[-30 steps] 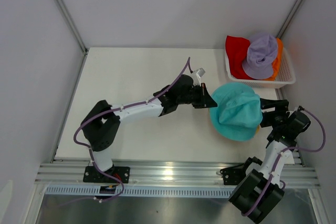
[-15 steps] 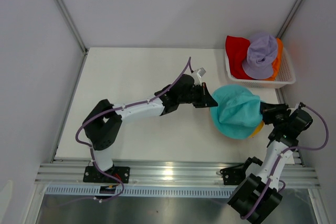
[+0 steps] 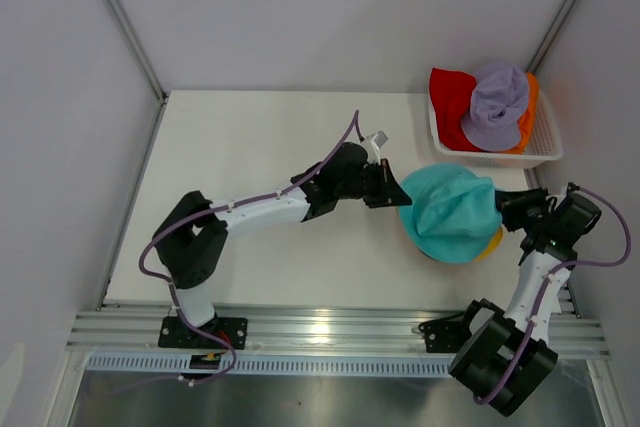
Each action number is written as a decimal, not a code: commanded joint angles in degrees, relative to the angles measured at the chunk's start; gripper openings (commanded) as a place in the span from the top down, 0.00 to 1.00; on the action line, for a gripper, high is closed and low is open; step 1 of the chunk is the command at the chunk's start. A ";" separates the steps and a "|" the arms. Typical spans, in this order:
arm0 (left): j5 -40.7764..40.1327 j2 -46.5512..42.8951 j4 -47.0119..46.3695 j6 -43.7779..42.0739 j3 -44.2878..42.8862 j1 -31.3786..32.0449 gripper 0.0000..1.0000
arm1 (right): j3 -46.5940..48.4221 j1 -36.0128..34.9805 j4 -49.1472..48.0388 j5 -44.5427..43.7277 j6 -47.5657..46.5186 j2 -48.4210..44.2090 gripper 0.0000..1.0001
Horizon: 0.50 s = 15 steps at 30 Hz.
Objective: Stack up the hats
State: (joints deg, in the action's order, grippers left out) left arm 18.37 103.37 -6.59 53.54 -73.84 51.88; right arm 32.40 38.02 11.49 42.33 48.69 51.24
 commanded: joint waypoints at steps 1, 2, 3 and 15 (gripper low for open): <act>-0.70 -5.28 0.17 -0.62 0.81 -1.08 0.99 | 3.45 0.21 8.98 -4.53 -8.07 0.70 0.94; -0.62 -6.24 0.96 -1.06 0.11 -0.99 0.99 | 4.59 0.21 9.86 -5.58 -8.60 -0.17 0.87; -0.53 -6.51 1.49 -1.42 -0.42 -1.08 0.99 | 5.56 0.30 10.65 -6.11 -9.30 -0.53 0.82; 4.13 -4.59 -3.42 6.31 0.45 -1.08 0.99 | 10.75 0.21 17.42 -11.37 -13.53 3.60 1.00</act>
State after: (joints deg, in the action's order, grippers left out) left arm 20.49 99.46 -5.89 56.07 -73.82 51.40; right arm 40.75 37.85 24.80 36.95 38.57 54.52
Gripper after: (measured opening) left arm 0.012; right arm 0.026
